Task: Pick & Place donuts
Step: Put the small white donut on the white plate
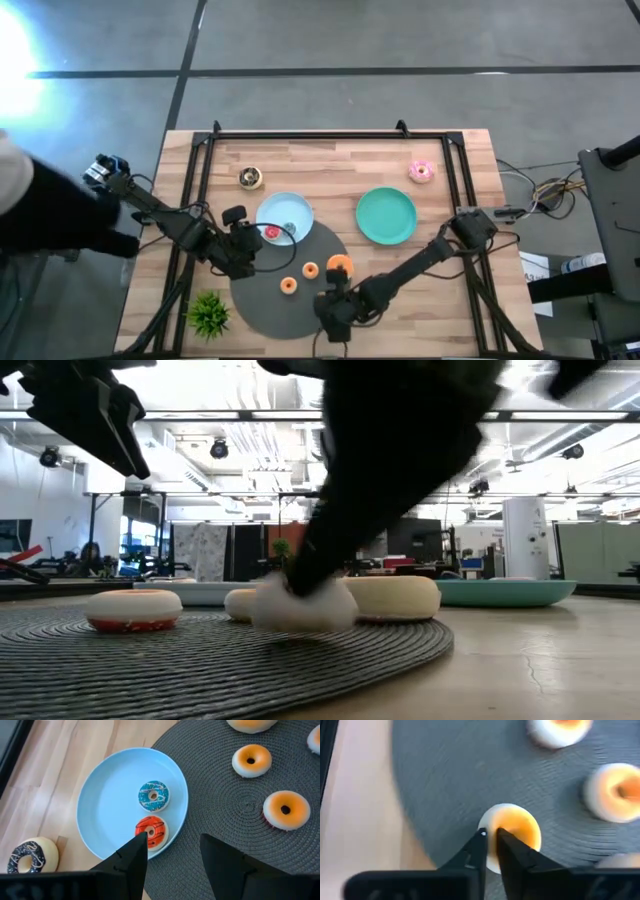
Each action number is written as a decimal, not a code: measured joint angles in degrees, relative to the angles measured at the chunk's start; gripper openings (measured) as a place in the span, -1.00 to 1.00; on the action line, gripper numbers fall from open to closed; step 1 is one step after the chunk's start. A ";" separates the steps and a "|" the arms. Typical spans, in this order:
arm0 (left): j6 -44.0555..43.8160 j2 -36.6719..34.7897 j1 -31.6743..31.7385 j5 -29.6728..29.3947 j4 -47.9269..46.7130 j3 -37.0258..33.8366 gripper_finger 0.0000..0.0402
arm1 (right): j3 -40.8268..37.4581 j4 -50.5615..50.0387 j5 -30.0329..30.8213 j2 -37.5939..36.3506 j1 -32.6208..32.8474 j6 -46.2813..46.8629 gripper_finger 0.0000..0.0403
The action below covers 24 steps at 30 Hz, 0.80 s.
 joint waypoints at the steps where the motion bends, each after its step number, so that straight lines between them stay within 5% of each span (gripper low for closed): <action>1: 0.00 0.00 0.00 -0.29 -0.03 0.00 -0.22 | -0.02 0.01 0.04 -0.54 -0.54 1.52 -0.92; 11: -0.09 -0.11 -0.01 -1.35 1.41 0.20 -0.22 | -2.86 7.37 -2.38 -10.06 -5.36 10.26 -0.95; 16: -1.33 -0.11 -0.69 -4.40 1.76 1.94 -0.22 | -8.26 18.70 -2.88 -15.92 -8.58 20.73 -0.95; 24: 0.81 -0.11 -5.80 -20.98 2.51 6.21 -0.23 | -23.65 53.41 12.85 -23.66 -9.30 40.26 -0.95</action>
